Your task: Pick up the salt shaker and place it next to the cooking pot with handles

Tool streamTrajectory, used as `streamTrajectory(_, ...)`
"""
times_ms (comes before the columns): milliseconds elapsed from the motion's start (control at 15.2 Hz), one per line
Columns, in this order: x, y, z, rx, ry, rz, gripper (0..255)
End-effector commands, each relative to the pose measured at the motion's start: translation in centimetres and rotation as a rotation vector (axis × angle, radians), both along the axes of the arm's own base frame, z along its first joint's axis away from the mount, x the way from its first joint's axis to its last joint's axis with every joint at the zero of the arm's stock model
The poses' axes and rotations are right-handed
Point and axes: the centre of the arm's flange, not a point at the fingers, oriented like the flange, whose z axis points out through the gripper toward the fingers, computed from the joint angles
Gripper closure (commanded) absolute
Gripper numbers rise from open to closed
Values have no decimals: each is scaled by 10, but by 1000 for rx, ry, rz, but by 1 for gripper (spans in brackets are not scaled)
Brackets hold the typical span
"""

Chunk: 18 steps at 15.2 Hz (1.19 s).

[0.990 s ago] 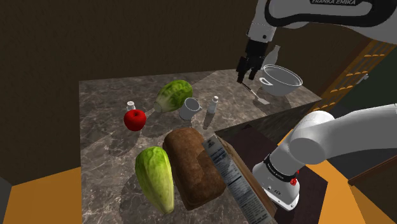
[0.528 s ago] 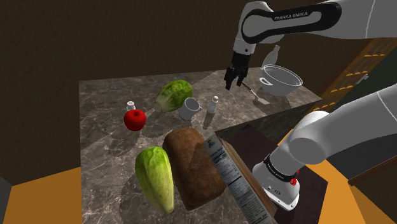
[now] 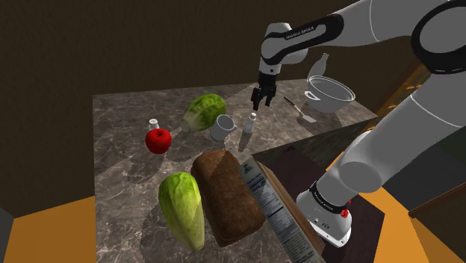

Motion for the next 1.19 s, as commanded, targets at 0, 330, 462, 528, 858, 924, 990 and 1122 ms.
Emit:
streamTrajectory(0, 17, -6, -23, 0, 5, 7, 0)
streamTrajectory(330, 31, -13, -56, 0, 12, 14, 0)
streamTrajectory(462, 29, -12, -66, 0, 12, 14, 0)
streamTrajectory(528, 28, -11, -71, 0, 12, 14, 0)
streamTrajectory(858, 25, -10, -85, 0, 12, 14, 0)
streamTrajectory(924, 25, -10, -85, 0, 12, 14, 0)
streamTrajectory(990, 25, -10, -85, 0, 12, 14, 0)
streamTrajectory(1122, 25, -10, -85, 0, 12, 14, 0)
